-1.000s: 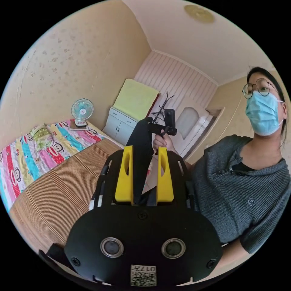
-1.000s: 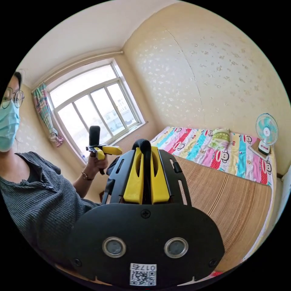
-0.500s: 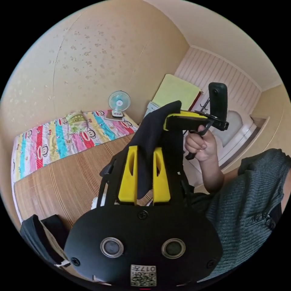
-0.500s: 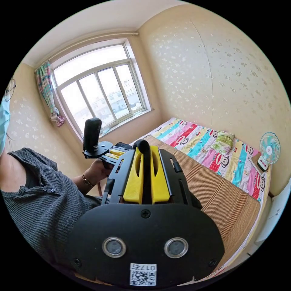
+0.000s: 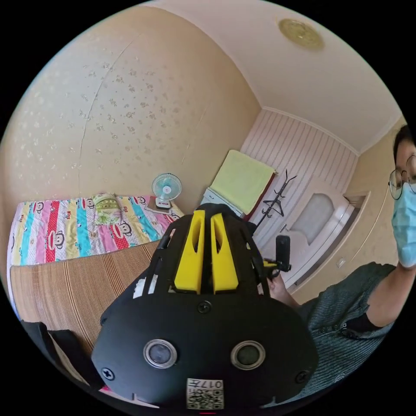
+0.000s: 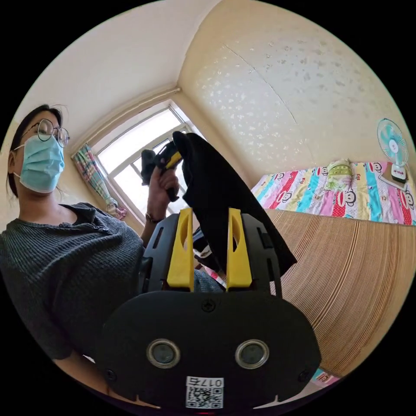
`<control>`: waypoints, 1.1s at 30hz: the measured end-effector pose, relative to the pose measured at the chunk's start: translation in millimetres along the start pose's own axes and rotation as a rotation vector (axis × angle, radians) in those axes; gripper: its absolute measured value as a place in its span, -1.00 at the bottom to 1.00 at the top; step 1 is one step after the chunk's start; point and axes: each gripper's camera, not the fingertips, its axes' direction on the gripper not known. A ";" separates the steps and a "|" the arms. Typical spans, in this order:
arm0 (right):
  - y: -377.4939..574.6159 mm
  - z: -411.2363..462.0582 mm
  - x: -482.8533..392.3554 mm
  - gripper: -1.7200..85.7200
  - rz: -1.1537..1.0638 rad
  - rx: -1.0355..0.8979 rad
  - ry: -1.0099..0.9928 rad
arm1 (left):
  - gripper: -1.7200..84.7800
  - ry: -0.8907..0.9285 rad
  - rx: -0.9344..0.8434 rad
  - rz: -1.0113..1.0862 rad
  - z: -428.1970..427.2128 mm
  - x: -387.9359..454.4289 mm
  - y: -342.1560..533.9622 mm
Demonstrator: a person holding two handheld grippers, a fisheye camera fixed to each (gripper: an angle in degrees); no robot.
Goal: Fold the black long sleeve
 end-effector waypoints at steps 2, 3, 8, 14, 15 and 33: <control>5.8 23.1 4.4 -0.59 0.026 -0.093 -0.007 | -0.98 0.003 0.054 -0.013 -22.4 -1.4 -8.3; 6.0 29.0 5.3 -0.59 0.032 -0.112 0.013 | -0.98 0.013 0.083 -0.008 -36.8 -0.6 -13.5; -20.6 60.2 33.2 -0.78 0.130 -0.168 0.221 | -0.97 0.080 0.128 0.027 -87.3 -1.8 -26.9; -80.5 -32.0 40.4 -0.86 0.100 0.146 0.309 | -0.97 0.041 0.062 0.018 -145.9 -63.2 -26.7; -87.3 -40.8 39.9 -0.87 0.087 0.157 0.316 | -0.97 0.093 0.028 0.000 -152.9 -85.4 -24.2; -199.5 -114.8 130.2 -0.88 0.350 0.216 0.261 | -0.96 0.381 -0.552 0.108 -93.4 -193.9 49.0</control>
